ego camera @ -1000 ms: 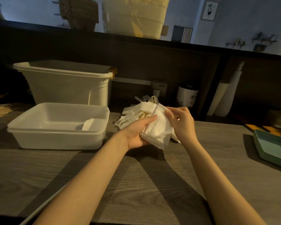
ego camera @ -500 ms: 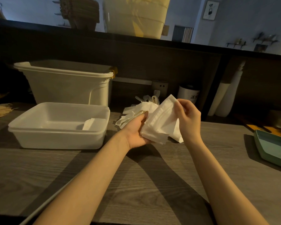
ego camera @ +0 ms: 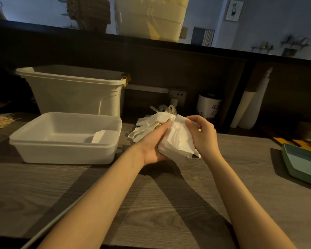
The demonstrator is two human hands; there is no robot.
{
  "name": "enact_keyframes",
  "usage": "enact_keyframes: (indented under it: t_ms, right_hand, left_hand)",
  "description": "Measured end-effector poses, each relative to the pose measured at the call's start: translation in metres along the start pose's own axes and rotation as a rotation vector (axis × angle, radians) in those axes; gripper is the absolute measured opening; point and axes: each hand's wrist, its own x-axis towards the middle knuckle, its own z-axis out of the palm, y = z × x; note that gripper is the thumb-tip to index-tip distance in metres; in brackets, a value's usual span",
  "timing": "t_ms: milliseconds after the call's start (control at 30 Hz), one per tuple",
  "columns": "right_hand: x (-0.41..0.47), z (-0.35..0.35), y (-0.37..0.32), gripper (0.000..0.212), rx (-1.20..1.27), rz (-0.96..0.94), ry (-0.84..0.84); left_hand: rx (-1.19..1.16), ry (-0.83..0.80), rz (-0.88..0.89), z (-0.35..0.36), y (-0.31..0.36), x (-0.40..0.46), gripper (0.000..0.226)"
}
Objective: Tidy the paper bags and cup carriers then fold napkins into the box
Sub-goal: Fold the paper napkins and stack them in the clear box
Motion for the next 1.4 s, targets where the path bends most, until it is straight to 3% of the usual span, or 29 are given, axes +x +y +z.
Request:
enact_keyframes:
  t_ms: [167, 400, 500, 667, 800, 933, 1133, 1267, 1400]
  right_hand:
    - [-0.002, 0.002, 0.0, 0.023, -0.079, -0.014, 0.011]
    - [-0.006, 0.004, -0.009, 0.047, 0.301, 0.271, -0.129]
    - [-0.007, 0.006, -0.01, 0.047, 0.251, 0.213, -0.147]
    - [-0.007, 0.006, -0.009, 0.046, 0.249, 0.23, -0.116]
    - [-0.009, 0.007, -0.011, 0.048, 0.228, 0.213, -0.127]
    - [-0.011, 0.008, -0.013, 0.059, 0.227, 0.24, -0.187]
    - [-0.013, 0.012, -0.017, 0.08, 0.245, 0.279, -0.334]
    - [-0.012, 0.014, -0.014, 0.078, 0.323, 0.341, -0.3]
    - [-0.012, 0.013, -0.013, 0.064, 0.236, 0.297, -0.315]
  left_hand:
    - [0.095, 0.03, 0.052, 0.003, -0.001, -0.002, 0.003]
    - [0.038, 0.178, 0.16, 0.0, -0.002, 0.004, 0.018]
    - [0.113, 0.157, 0.17, 0.001, -0.002, 0.004, 0.022]
    - [0.111, 0.102, 0.174, 0.007, -0.002, 0.001, 0.003]
    - [0.147, 0.1, 0.182, 0.005, -0.003, 0.004, 0.021]
    - [0.2, 0.235, 0.209, 0.006, -0.007, 0.008, 0.032]
    - [-0.005, 0.37, 0.233, 0.0, -0.002, 0.01, 0.02]
    - [-0.177, 0.322, 0.2, 0.001, 0.002, 0.007, 0.02]
    - [-0.234, 0.298, 0.195, 0.001, 0.002, 0.006, 0.025]
